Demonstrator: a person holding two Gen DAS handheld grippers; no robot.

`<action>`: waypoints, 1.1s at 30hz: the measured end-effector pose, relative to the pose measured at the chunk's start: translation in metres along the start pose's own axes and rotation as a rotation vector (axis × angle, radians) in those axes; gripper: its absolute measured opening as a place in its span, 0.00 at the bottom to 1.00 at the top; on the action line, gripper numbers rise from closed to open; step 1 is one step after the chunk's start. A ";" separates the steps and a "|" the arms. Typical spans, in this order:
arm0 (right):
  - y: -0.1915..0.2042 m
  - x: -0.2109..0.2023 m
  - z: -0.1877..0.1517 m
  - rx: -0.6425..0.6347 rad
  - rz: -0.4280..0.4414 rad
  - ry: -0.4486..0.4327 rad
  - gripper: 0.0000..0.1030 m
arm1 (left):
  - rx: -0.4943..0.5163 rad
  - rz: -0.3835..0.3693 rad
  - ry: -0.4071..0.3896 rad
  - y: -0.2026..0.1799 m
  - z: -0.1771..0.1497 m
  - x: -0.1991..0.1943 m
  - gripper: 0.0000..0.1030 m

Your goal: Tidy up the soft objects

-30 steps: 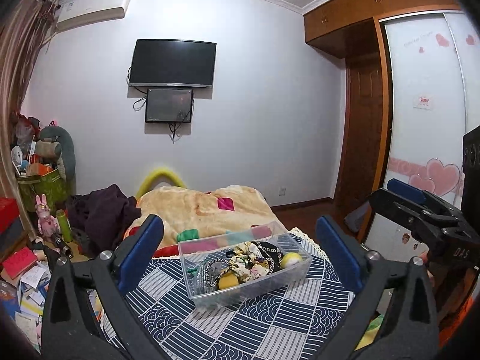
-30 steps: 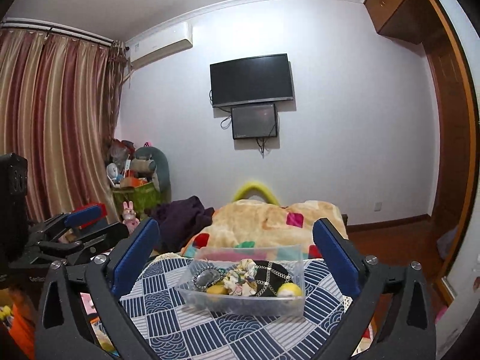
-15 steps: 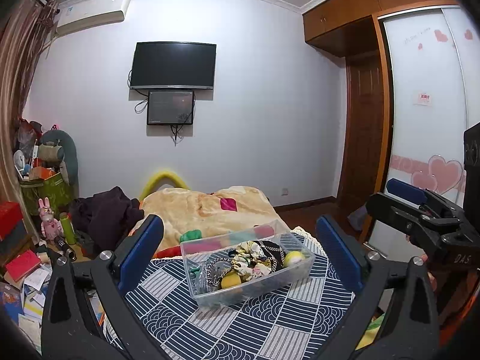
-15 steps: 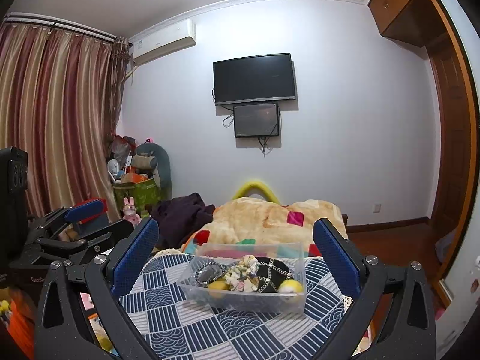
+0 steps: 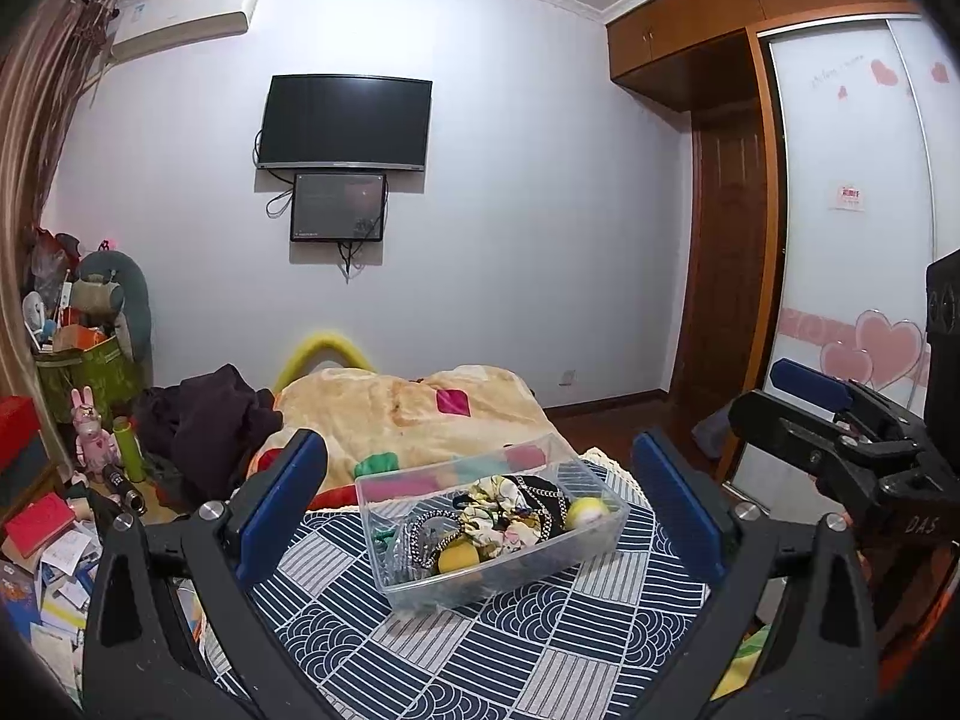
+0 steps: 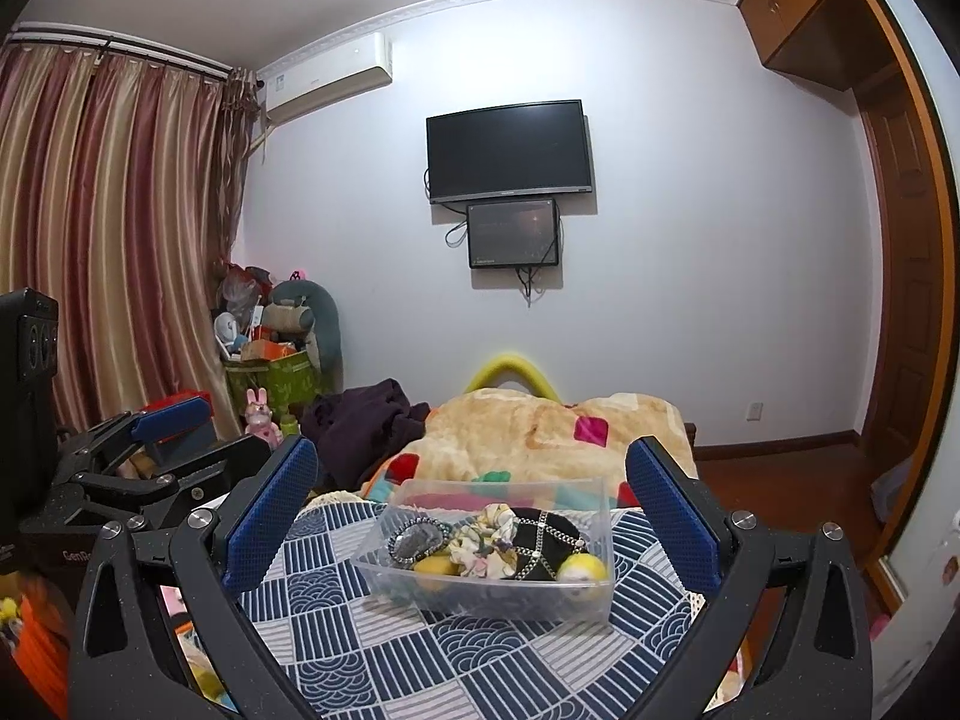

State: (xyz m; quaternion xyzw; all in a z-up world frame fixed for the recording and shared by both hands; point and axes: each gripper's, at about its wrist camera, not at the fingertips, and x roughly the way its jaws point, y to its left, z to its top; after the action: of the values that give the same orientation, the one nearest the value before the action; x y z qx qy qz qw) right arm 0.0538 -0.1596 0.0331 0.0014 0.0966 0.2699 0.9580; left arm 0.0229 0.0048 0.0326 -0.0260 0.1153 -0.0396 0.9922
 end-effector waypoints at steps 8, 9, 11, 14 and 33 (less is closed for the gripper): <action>-0.001 0.002 0.000 0.000 0.001 0.005 1.00 | 0.000 -0.001 0.005 0.001 0.000 0.001 1.00; -0.001 0.002 0.000 0.000 0.000 0.006 1.00 | 0.000 -0.002 0.005 0.002 0.000 0.001 1.00; -0.001 0.003 -0.001 0.000 0.000 0.008 1.00 | -0.001 -0.001 0.005 0.002 0.000 0.001 1.00; -0.001 0.003 -0.001 0.001 -0.001 0.008 1.00 | -0.002 -0.001 0.008 0.002 0.000 0.003 1.00; -0.001 0.002 -0.001 0.009 -0.003 0.007 1.00 | 0.001 -0.015 0.014 0.005 -0.003 0.005 1.00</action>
State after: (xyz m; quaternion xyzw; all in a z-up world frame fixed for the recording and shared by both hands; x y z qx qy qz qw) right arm 0.0559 -0.1594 0.0316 0.0047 0.1011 0.2682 0.9580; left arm 0.0269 0.0089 0.0281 -0.0259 0.1221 -0.0474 0.9911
